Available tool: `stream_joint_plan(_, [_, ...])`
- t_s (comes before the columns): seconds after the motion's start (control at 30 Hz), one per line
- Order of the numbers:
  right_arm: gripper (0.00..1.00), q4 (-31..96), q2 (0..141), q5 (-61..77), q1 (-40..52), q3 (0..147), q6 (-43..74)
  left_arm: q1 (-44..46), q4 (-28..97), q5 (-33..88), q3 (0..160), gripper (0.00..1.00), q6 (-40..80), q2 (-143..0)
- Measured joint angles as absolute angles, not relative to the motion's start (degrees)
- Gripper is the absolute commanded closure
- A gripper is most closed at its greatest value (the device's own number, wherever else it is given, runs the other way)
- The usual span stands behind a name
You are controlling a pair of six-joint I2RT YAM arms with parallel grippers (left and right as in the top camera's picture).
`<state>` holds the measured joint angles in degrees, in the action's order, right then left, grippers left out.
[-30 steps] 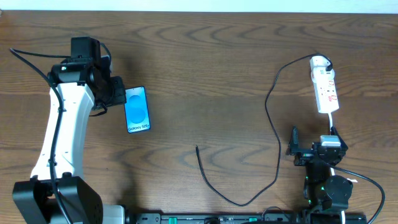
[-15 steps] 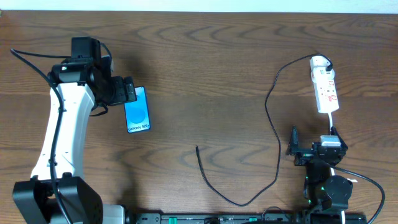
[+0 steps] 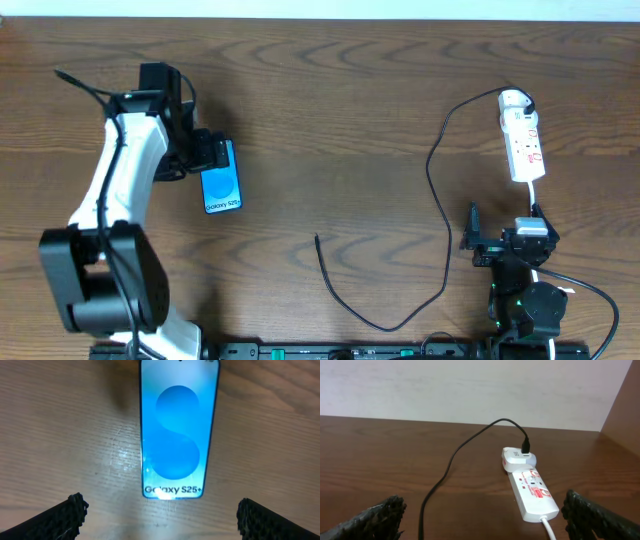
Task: Plug charger to phone and switch on socket
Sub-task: 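Raise the left arm and move the left gripper over the phone, then lower the open left gripper down around the phone's top edge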
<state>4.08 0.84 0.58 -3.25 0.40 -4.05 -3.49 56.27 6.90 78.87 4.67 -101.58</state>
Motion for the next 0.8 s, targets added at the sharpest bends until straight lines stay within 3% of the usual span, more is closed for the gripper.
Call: stream_joint_plan(0.8, [0.01,4.1,0.8,0.6,-3.2,0.4,-4.1,-0.7,52.9,7.8,78.9,0.02,4.7,-107.6])
